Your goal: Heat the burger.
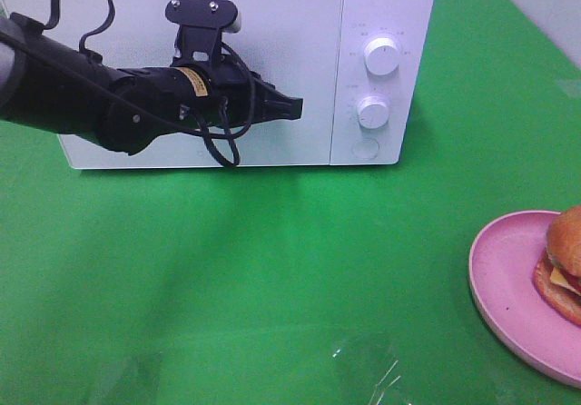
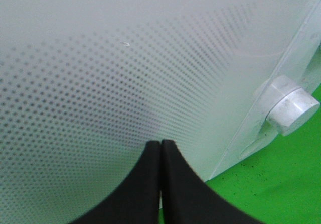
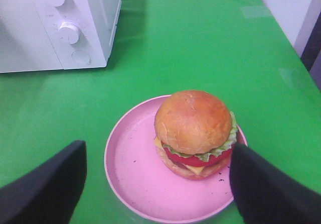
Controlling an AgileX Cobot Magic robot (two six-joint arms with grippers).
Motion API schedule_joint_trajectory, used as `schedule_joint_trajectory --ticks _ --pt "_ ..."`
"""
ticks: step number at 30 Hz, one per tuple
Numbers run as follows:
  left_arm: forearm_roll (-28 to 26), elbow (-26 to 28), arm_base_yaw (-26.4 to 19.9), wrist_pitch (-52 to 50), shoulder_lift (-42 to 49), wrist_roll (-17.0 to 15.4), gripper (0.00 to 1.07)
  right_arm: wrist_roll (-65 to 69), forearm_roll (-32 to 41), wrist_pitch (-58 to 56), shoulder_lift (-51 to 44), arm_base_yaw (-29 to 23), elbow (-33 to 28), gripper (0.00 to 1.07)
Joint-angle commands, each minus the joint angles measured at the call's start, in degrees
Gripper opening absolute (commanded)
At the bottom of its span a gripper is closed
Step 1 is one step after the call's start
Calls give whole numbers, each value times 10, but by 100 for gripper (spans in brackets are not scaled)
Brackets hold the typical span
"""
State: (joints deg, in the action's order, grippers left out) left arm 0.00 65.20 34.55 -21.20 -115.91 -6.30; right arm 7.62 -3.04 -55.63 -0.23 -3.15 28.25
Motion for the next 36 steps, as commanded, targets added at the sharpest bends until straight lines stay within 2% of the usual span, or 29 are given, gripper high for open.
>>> schedule_joint_trajectory --ticks 1,7,9,10,11,12,13,14,15,16,17,18,19,20,22,24,27,29,31,34,36 --pt "-51 30 -25 -76 -1 -1 0 -3 2 6 -15 3 -1 75" --pt "-49 29 -10 1 10 -5 0 -3 2 6 -15 3 -1 75" --pt "-49 29 2 70 22 -5 9 -3 2 6 -15 3 -1 75" --pt "-49 29 2 70 22 -5 9 -3 2 6 -15 3 -1 75" --pt "-49 29 11 114 33 -5 18 -3 2 6 -15 3 -1 75" --pt "-49 29 11 114 33 -5 18 -3 2 6 -15 3 -1 75" --pt "-47 29 19 154 45 -3 33 -3 2 6 -15 3 -1 75" --pt "-47 29 29 195 57 -3 52 -3 2 6 -15 3 -1 75" --pt "-47 29 29 195 57 -3 52 -3 2 6 -15 3 -1 75" --pt "-47 29 33 212 61 -3 60 -3 2 6 -15 3 -1 75" --pt "-47 29 33 212 61 -3 60 -3 2 6 -15 3 -1 75" --pt "-47 29 45 250 73 -1 75 -3 2 6 -15 3 -1 75" --pt "-47 29 45 250 73 -1 75 -3 2 6 -15 3 -1 75" --pt "-44 29 57 284 85 2 84 -3 2 6 -15 3 -1 75" --pt "-44 29 64 299 92 3 86 -3 2 6 -15 3 -1 75" --pt "-45 29 86 374 115 2 86 -3 2 6 -15 3 -1 75" --pt "-45 29 89 390 119 2 86 -3 2 6 -15 3 -1 75" --pt "-45 29 96 427 128 1 86 -3 2 6 -15 3 -1 75" --pt "-52 29 100 506 147 -3 86 -3 2 6 -15 3 -1 75" --pt "-61 29 100 537 156 -3 86 -3 2 6 -15 3 -1 75" --pt "-61 30 100 595 167 -3 86 -3 2 6 -15 3 -1 75"
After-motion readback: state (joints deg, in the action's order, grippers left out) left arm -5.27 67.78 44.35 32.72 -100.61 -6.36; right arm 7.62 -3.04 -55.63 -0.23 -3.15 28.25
